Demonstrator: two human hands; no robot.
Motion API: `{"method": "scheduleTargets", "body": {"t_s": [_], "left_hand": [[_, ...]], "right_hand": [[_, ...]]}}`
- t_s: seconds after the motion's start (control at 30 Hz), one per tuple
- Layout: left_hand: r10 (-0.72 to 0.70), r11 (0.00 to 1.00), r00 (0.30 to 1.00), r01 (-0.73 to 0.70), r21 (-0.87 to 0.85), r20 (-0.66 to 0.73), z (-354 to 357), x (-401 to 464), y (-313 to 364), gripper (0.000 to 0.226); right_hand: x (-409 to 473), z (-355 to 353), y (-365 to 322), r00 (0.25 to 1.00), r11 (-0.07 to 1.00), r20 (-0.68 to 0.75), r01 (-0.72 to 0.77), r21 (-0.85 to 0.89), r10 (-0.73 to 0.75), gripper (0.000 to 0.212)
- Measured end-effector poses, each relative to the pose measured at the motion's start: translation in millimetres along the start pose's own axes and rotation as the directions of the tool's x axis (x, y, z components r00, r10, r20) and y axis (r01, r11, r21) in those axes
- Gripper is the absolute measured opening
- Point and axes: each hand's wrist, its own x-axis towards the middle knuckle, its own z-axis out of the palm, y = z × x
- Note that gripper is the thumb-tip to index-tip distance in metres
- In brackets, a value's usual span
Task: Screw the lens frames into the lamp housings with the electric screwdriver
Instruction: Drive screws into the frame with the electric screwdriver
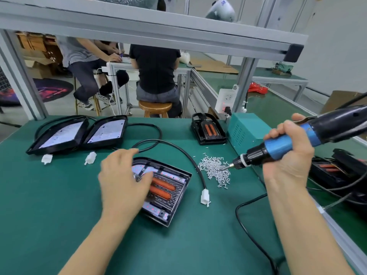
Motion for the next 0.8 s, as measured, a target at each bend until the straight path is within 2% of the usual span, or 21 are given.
{"method": "scheduleTargets", "body": {"t_s": [0.07, 0.13, 0.2, 0.27, 0.33, 0.4, 0.6, 0.8], "left_hand": [[0.237, 0.971, 0.971, -0.234, -0.054, 0.04, 11, -2, 33, 0.028], [0.421, 0.903, 0.88, -0.429, -0.014, 0.219, 31, -7, 70, 0.018], [0.497, 0.829, 0.783, -0.556, 0.061, 0.374, 60, -12, 96, 0.023], [0.48, 0.769, 0.71, -0.623, 0.142, 0.515, 87, -16, 114, 0.025], [0.432, 0.724, 0.671, -0.656, 0.211, 0.603, 107, -17, 123, 0.027], [0.409, 0.696, 0.659, -0.672, 0.251, 0.631, 118, -17, 125, 0.028], [0.392, 0.71, 0.685, -0.65, 0.271, 0.614, 133, -18, 124, 0.03], [0.437, 0.713, 0.67, -0.665, 0.224, 0.6, 135, -20, 119, 0.033]], "right_hand": [[2, -4, -5, 0.999, 0.999, -0.025, 0.037, -0.025, -0.038, 0.022], [4, -7, -10, 0.996, 0.996, -0.05, 0.074, -0.043, -0.076, 0.021], [5, -11, -16, 0.992, 0.994, -0.079, 0.099, -0.049, -0.103, 0.021], [7, -15, -21, 0.988, 0.992, -0.096, 0.116, -0.055, -0.121, 0.021], [7, -21, -27, 0.986, 0.99, -0.104, 0.122, -0.07, -0.129, 0.022], [8, -28, -32, 0.985, 0.988, -0.109, 0.128, -0.09, -0.137, 0.023], [11, -44, -37, 0.984, 0.988, -0.12, 0.118, -0.103, -0.13, 0.022], [10, -47, -35, 0.985, 0.988, -0.12, 0.108, -0.114, -0.122, 0.021]]}}
